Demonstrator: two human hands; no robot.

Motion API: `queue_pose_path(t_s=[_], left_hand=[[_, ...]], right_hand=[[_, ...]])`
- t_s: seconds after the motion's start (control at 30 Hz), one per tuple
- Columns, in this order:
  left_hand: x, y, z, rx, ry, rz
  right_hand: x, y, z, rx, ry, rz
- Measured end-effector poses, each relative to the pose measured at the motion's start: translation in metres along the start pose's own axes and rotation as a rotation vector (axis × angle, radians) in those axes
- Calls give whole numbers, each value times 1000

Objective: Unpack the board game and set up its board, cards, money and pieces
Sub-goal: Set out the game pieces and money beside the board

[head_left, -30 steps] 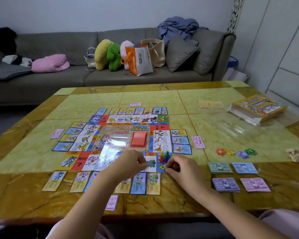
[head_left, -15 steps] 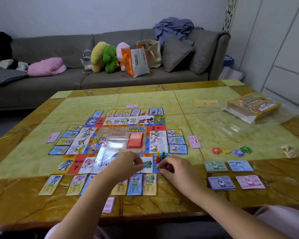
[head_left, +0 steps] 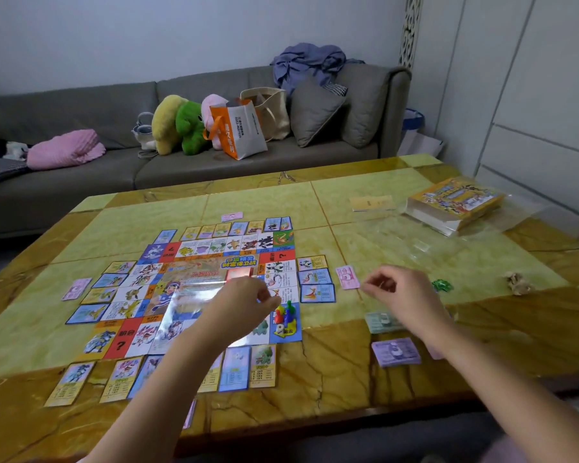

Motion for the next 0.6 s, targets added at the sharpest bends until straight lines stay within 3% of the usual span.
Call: queue_pose_path(t_s=[0.2, 0.4, 0.6], left_hand=[[76, -26, 2, -34, 76, 126], [120, -75, 36, -135, 125, 150], [126, -127, 64, -219, 93, 64]], right_hand=[[74, -21, -76, 238, 116, 207], [116, -40, -93, 29, 328, 395], [129, -53, -93, -61, 350, 385]])
Point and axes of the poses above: each hand's wrist, its own y-axis away from the middle knuckle, its own z-axis out of the palm, x = y × z, the point moved 3 cm from there along -y, towards the middle knuckle, and after that the axes turned 4 degrees about -z, right-handed, at the moved point
